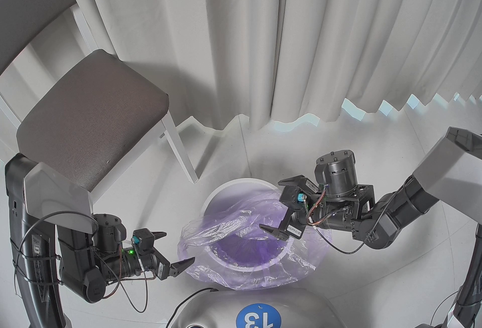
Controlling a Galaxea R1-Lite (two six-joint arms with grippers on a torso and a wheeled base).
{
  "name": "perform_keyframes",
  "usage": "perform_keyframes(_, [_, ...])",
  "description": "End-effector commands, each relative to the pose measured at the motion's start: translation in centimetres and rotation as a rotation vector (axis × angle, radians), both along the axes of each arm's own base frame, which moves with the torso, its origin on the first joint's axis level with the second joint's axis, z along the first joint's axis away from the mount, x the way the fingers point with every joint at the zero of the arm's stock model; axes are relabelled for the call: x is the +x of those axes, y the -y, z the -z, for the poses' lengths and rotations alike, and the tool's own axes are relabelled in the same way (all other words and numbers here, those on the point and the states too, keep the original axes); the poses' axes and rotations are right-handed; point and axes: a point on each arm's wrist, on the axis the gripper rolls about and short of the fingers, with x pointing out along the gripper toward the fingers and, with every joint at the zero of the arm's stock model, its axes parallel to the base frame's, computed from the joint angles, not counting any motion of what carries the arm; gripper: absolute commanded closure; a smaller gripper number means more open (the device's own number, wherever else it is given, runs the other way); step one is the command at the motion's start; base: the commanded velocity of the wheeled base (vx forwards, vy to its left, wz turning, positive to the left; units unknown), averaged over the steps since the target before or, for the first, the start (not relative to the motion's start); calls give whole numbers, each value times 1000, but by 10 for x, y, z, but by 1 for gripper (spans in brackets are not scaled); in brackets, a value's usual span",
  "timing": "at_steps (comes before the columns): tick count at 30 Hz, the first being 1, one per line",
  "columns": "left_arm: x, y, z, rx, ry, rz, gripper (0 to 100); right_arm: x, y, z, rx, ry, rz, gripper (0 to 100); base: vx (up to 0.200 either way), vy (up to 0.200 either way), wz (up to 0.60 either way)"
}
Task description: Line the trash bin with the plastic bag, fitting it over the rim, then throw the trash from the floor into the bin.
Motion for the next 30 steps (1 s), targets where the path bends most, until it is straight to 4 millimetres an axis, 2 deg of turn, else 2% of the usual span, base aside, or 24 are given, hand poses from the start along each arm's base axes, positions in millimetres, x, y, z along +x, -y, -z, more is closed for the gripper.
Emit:
perform_keyframes(1, [1,0,-2,-4,20,-2,0,1,-4,12,-25,-11,-23,0,0,0,0])
perform_keyframes(15, [1,1,-3,-4,22,-1,0,9,-21,22,9,38,-43,0,0,0,0])
perform_keyframes(26, [1,1,-2,-4,20,1,0,9,-22,26,9,33,-45,0,0,0,0])
perform_keyframes(27, [1,1,-2,-4,22,1,0,9,-22,26,10,34,-45,100,0,0,0])
perform_keyframes(30, [1,1,-2,-4,22,-1,0,10,-22,25,11,34,-44,100,0,0,0])
